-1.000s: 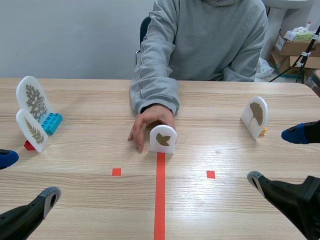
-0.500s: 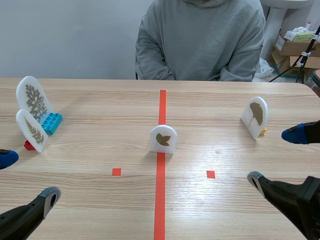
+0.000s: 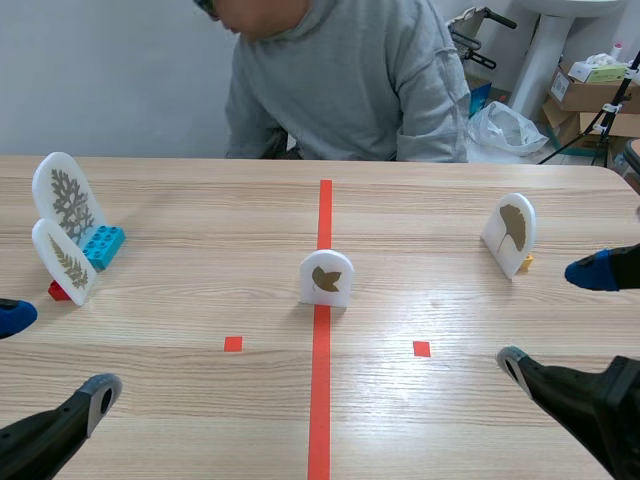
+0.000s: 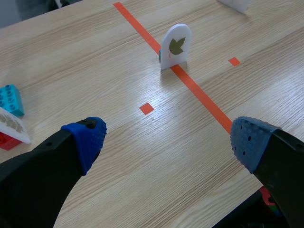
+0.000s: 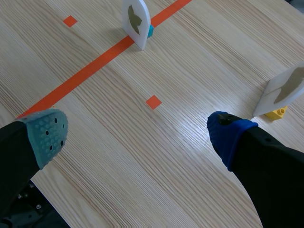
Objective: Do the leaf sorting experiment
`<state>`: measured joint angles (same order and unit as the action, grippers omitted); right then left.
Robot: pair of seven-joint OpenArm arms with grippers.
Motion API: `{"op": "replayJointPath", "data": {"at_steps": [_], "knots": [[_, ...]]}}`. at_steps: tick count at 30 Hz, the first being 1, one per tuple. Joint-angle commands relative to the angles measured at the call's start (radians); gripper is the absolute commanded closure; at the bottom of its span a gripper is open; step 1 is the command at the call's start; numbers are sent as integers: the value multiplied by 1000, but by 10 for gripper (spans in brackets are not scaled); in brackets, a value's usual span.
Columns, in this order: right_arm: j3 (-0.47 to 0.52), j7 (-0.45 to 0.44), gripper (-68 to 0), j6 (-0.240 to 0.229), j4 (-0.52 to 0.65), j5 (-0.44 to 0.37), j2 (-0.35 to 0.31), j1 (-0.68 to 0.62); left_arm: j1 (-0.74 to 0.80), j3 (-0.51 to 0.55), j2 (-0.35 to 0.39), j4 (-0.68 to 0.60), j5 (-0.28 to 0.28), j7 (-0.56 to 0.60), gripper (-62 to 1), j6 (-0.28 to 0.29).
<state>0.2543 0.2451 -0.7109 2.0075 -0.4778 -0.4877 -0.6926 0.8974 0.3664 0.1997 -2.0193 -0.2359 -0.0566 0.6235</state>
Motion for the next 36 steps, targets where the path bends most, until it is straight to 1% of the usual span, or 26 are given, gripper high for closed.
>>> {"op": "replayJointPath", "data": {"at_steps": [1, 5, 10, 14, 16, 19, 21, 24, 28, 31, 36], "knots": [[8, -13, -604, 7, -2, 7, -2, 11, -3, -1, -2, -3, -10, 10, -559, 1], [7, -14, -604, 7, -2, 32, -2, 11, -3, -1, -2, -3, -10, 10, -559, 1], [7, -13, -604, 7, -2, 33, -2, 11, -3, -1, -2, -3, -10, 10, -559, 1], [7, 5, -604, 7, -2, 32, -2, 13, -3, -1, -2, -3, -10, 10, -559, 1], [7, 43, -604, 15, -2, 33, -2, 29, -3, -1, -2, -3, -10, 6, -559, 1], [6, 105, -604, 14, -17, 47, -2, 85, -3, -1, -3, -3, -10, 0, -559, 1], [3, 117, -604, 14, -44, 62, -2, 134, -3, -1, -3, -3, -10, -4, -559, 1], [-19, 121, -604, 10, -114, 95, -2, 234, -3, -1, -3, -3, -10, -6, -559, 1], [-91, 122, -604, -19, -248, 119, -8, 396, -3, -1, -2, -3, -10, -5, -559, 0], [-190, 104, -604, -24, -373, 126, -16, 519, -3, -1, -2, -3, -10, -5, -559, 0], [-401, 56, -604, -23, -597, 142, -15, 723, -3, -1, -3, -3, -10, -5, -559, 0]]}}
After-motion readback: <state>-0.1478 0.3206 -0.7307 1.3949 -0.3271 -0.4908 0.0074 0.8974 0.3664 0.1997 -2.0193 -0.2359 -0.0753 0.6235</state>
